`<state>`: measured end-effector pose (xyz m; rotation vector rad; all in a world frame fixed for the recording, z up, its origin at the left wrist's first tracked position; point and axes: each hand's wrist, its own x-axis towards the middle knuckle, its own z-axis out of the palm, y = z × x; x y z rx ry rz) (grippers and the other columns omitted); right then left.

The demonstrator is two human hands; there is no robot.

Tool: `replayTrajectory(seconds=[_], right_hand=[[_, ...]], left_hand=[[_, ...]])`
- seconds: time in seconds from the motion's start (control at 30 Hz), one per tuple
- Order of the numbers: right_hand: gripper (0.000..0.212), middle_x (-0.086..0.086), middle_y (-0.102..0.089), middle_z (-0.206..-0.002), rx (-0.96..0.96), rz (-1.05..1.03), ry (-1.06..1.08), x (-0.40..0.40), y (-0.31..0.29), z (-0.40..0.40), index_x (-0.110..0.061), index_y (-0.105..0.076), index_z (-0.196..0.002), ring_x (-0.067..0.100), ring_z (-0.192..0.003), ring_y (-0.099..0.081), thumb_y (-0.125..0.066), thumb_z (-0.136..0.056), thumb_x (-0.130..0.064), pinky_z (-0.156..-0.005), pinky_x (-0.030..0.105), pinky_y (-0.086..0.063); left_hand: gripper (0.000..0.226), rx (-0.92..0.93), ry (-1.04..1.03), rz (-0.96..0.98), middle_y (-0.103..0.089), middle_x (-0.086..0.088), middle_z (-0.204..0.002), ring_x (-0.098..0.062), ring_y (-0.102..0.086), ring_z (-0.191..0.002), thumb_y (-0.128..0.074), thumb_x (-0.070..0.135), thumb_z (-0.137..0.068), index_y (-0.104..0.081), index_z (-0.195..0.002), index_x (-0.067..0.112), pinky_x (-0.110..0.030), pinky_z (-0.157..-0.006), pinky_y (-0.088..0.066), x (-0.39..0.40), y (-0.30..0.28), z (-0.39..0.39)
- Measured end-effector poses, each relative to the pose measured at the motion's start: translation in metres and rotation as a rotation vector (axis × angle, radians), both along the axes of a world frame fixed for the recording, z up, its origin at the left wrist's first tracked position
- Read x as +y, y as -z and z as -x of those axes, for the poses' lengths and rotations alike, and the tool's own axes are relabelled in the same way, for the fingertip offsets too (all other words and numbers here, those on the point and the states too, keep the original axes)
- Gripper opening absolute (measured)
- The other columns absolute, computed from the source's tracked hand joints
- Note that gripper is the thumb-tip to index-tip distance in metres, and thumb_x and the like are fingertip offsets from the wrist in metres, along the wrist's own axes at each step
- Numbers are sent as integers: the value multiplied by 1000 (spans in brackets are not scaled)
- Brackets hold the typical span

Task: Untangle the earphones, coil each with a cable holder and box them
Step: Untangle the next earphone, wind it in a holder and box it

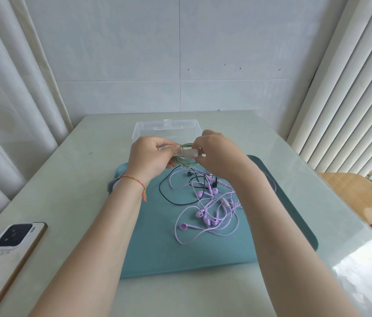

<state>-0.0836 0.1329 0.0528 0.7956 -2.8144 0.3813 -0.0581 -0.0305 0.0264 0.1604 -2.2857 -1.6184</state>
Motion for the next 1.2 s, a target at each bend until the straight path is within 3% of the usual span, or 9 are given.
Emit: replayTrajectory(seconds=[0.17, 0.37, 0.5, 0.57, 0.6, 0.77, 0.9, 1.03, 1.2], right_hand=[[17, 11, -55, -102, 23, -63, 23, -7, 5, -1, -5, -64, -98, 23, -77, -46, -53, -86, -10, -65, 29, -36], [10, 14, -51, -104, 64, -68, 80, -16, 8, -8, -3, -54, -92, 23, -80, -39, -51, -83, 1, -63, 29, -29], [23, 15, -51, -112, 93, -80, 107, -25, 13, -15, -5, -53, -104, 29, -100, -52, -47, -85, 7, -67, 28, -29], [29, 14, -50, -112, 120, -63, 118, -29, 17, -17, -6, -51, -109, 28, -100, -53, -47, -84, 8, -68, 28, -30], [30, 14, -50, -112, 133, -53, 123, -30, 19, -17, -6, -50, -110, 28, -100, -53, -46, -83, 8, -68, 28, -30], [29, 13, -53, -107, 142, -29, 117, -30, 23, -13, -6, -49, -109, 28, -93, -53, -47, -84, 8, -66, 28, -27], [24, 10, -46, -89, 95, 84, 128, -27, 26, -4, -3, -51, -104, 29, -74, -44, -47, -83, 6, -61, 30, -26], [20, 11, -51, -90, 31, 161, 107, -20, 25, 3, -3, -52, -100, 29, -72, -45, -51, -80, -3, -59, 31, -29], [25, 7, -53, -91, -44, 154, 51, -8, 24, 5, -6, -52, -97, 24, -75, -47, -63, -78, -16, -57, 29, -29]], left_hand=[[21, -21, -8, 49, -71, -12, -64, -28, -70, -61, -70, 17, -85, -71, -68, 28, -42, -71, -61, 2, -1, -3], [26, -24, -52, 129, -68, -2, -55, -23, -70, -61, -70, 23, -80, -72, -58, 35, -41, -74, -59, 6, 1, -1], [18, 16, -105, 256, -66, -8, -57, -28, -63, -62, -68, 30, -77, -76, -72, 15, -40, -72, -55, 13, 3, -1], [29, 27, -116, 283, -64, -17, -62, -25, -53, -58, -66, 37, -74, -70, -73, 8, -43, -71, -54, 13, 4, 0], [27, 25, -116, 290, -64, -19, -64, -25, -52, -57, -65, 38, -73, -73, -69, 13, -44, -71, -54, 12, 4, 0], [32, 23, -111, 289, -64, -17, -65, -29, -57, -58, -62, 40, -72, -69, -69, 9, -45, -69, -54, 11, 2, -1], [14, 14, -97, 205, -68, -1, -56, -24, -69, -64, -65, 29, -76, -74, -65, 24, -41, -70, -57, 10, 0, -3], [31, 25, -62, 142, -69, 3, -56, -16, -69, -59, -69, 24, -78, -69, -55, 44, -41, -71, -59, 7, 1, -3], [31, 31, -9, 136, -69, 10, -56, -18, -69, -56, -71, 17, -83, -68, -59, 37, -43, -70, -60, 7, 3, -3]])
